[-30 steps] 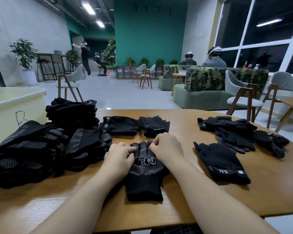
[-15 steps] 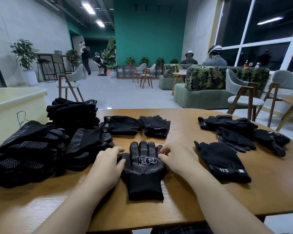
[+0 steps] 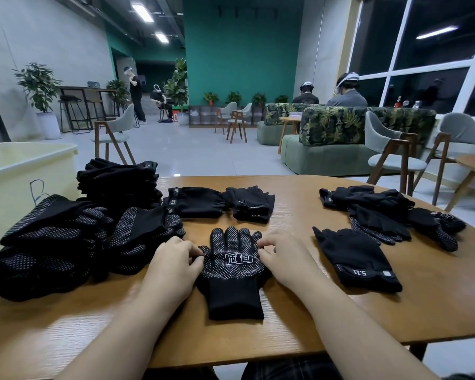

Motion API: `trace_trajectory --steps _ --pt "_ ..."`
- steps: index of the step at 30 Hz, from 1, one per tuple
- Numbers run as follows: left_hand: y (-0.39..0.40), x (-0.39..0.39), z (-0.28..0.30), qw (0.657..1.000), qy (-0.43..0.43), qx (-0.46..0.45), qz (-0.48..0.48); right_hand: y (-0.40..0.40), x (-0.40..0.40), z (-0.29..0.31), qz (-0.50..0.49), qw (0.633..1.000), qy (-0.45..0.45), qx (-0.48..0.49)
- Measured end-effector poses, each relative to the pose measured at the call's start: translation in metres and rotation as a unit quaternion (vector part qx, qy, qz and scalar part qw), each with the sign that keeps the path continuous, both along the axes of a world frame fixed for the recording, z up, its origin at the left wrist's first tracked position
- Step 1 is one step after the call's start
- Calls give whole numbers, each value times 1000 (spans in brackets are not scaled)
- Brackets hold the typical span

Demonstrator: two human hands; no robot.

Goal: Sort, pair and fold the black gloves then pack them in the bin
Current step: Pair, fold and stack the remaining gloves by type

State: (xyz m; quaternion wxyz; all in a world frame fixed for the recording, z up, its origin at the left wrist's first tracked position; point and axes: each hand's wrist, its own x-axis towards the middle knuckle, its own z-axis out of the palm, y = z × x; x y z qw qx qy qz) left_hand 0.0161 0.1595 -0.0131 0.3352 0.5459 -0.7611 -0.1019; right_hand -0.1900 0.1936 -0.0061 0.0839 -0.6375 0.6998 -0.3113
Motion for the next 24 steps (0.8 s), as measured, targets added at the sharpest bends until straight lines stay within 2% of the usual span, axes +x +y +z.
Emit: trace_trajectory --steps 7,10,12,14,18,21,24 --pt "2 -1 1 1000 10 -24 14 5 1 3 17 1000 5 0" --pt "3 2 1 1000 2 -21 16 12 1 7 44 998 23 -43" --pt "4 6 2 999 1 -34 -24 24 3 10 97 991 19 -86" --pt "8 14 4 993 3 -23 -113 38 6 9 154 982 7 -104" --pt "22 28 5 964 5 46 -263 57 8 -1 224 971 -22 -75" --pt "26 30 1 955 22 74 -287 61 8 -5 253 967 12 -25" --pt "24 29 -3 959 21 52 -278 62 9 -4 257 966 12 4"
